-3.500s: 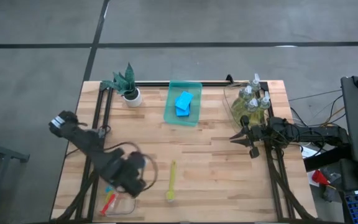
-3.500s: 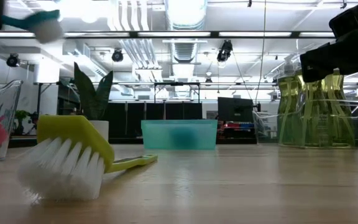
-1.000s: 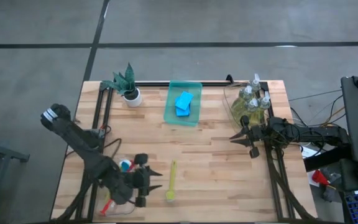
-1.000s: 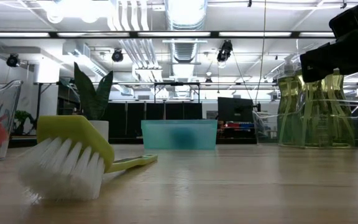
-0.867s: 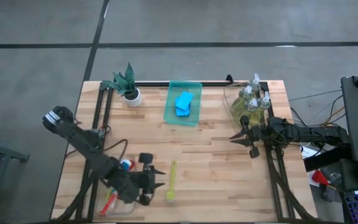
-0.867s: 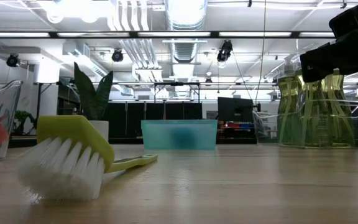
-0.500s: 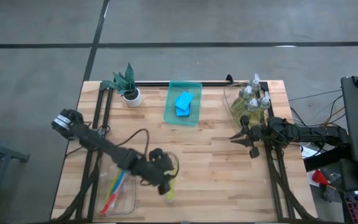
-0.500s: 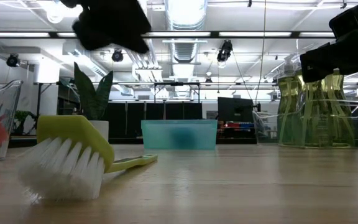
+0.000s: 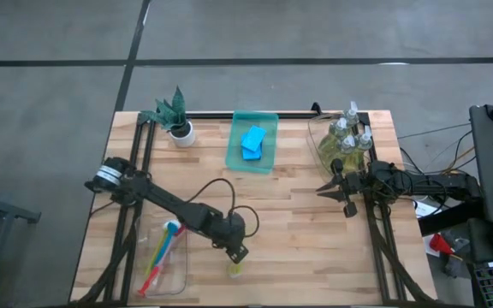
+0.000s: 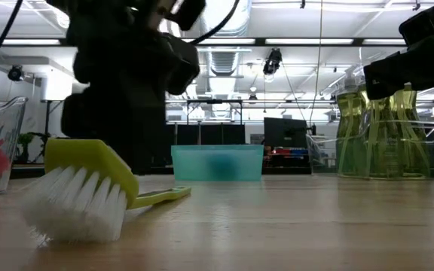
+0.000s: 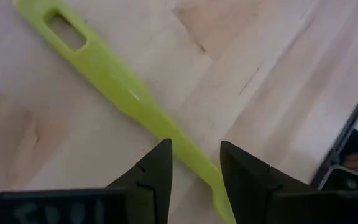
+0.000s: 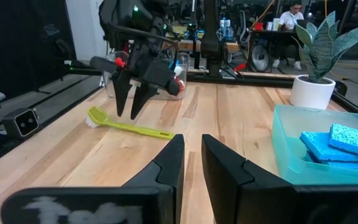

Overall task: Pick & Place Kitchen Sink Supplies
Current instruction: Put the green dish brush into the bottom transparent bin

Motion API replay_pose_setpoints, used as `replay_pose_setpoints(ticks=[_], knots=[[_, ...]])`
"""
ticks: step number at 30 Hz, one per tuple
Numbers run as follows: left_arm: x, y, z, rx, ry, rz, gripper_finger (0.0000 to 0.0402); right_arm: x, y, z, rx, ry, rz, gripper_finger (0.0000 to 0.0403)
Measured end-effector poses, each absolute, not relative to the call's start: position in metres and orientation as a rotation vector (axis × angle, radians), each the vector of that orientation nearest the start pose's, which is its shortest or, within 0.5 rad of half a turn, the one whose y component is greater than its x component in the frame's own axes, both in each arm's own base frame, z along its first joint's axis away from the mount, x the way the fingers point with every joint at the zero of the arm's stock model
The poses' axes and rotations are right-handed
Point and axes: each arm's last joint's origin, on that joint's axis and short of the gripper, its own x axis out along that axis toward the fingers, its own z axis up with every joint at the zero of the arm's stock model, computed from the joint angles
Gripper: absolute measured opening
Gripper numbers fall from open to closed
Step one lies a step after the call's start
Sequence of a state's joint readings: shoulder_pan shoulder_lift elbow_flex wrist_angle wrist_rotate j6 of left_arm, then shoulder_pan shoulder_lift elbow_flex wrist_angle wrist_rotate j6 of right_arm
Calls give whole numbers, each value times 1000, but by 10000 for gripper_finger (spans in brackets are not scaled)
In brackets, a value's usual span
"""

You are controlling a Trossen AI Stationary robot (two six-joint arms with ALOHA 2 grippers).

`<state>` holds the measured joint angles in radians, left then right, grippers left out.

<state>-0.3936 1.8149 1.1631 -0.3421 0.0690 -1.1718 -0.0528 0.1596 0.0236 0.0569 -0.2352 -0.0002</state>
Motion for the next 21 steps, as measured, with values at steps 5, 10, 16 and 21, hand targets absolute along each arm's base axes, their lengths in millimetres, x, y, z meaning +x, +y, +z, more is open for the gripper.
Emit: replay_pose_setpoints(ticks=[5, 10, 16, 21], knots=[[345, -143, 170, -875, 1104, 215, 126, 106, 1, 164, 11, 79, 182, 52], [347, -139, 160, -822, 1113, 251, 126, 106, 1, 164, 11, 78, 182, 52], [350, -135, 158, -756, 1097, 251, 126, 106, 1, 164, 11, 78, 182, 52], [348, -128, 155, -696, 1134, 263, 126, 106, 1, 164, 11, 78, 182, 52]])
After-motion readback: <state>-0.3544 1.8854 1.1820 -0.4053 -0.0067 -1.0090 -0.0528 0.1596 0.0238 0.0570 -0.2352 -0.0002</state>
